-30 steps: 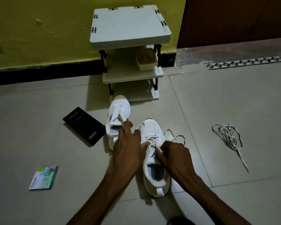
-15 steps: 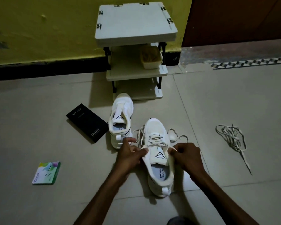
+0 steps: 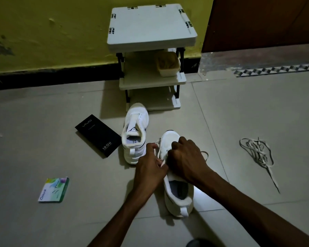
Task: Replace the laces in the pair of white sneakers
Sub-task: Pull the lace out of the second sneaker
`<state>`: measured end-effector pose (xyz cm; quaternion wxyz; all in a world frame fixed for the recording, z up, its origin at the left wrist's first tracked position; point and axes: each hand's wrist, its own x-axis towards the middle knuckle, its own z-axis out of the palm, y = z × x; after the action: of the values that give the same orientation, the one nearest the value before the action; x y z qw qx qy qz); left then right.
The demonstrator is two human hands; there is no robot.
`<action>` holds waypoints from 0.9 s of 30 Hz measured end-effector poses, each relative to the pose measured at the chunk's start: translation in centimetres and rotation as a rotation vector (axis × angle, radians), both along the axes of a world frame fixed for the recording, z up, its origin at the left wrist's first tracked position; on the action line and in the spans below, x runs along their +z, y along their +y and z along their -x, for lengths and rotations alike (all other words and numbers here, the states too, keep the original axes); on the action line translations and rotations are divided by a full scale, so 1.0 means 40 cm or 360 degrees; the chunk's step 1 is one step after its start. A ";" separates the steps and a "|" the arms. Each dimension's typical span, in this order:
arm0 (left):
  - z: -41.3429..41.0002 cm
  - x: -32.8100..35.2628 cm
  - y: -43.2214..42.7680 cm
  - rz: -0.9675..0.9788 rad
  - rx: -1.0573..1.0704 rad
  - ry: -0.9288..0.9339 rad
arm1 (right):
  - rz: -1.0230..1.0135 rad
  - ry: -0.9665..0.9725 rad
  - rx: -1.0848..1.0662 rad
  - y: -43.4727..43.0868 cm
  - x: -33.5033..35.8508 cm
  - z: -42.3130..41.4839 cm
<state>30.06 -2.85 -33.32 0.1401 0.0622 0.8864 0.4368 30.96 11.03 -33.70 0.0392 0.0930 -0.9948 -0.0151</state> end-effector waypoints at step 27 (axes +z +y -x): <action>0.009 -0.011 -0.002 0.0072 -0.0019 -0.0029 | 0.0883 0.0551 -0.0857 0.134 0.082 0.025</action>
<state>29.68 -2.92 -33.74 0.1522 0.0603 0.8943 0.4164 29.95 16.41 -30.41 0.2238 -0.1882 -0.9287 0.2281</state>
